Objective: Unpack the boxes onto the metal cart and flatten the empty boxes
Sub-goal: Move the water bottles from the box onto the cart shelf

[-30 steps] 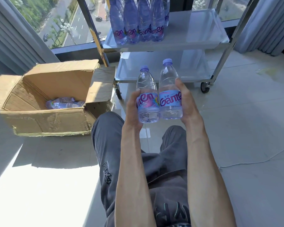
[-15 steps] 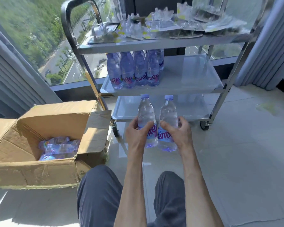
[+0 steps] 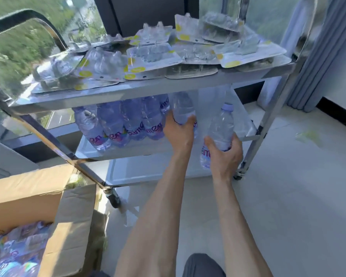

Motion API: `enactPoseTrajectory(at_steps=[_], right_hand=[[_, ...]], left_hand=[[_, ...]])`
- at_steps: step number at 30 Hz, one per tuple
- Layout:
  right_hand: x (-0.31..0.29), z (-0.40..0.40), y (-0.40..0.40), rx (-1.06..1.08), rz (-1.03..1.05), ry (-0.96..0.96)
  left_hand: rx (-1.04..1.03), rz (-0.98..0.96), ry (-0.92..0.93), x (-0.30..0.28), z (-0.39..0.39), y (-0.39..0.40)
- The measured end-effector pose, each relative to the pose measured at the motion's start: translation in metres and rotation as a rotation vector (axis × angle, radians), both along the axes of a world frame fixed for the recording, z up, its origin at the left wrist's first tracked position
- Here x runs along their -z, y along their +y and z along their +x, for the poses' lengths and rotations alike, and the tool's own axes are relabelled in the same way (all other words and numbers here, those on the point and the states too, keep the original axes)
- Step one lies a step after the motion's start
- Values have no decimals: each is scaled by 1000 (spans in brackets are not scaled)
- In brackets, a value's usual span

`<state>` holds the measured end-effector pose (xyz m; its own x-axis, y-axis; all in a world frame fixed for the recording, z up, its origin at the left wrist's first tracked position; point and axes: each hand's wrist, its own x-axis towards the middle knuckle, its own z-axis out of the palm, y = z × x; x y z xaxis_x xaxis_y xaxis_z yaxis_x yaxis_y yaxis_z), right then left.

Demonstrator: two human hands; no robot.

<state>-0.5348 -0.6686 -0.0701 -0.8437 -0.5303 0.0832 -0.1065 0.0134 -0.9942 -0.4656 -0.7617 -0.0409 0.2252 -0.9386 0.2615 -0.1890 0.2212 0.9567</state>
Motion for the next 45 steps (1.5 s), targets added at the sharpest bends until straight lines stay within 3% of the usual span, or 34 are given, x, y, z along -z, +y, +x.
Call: enactPoseTrajectory(at_steps=[8, 12, 17, 21, 26, 30, 36, 45], right_hand=[[15, -22, -7, -20, -73, 10], [13, -11, -15, -64, -118, 7], [1, 9, -36, -164, -173, 145], [1, 21, -60, -346, -188, 123], [11, 20, -88, -528, -76, 138], [11, 18, -103, -603, -101, 93], [14, 16, -122, -664, -102, 89], [15, 16, -127, -654, -25, 88]], left_hand=[[15, 5, -24, 33, -27, -42], [-3, 23, -153, 35, -12, -40], [-343, 31, -277, 35, 31, -18], [-538, 172, -104, 39, 67, -15], [-419, 278, -146, 48, 77, -27], [-332, 310, -151, 60, 75, -31], [-322, 337, -388, 75, 75, -35], [-333, 387, -412, 71, 70, -38]])
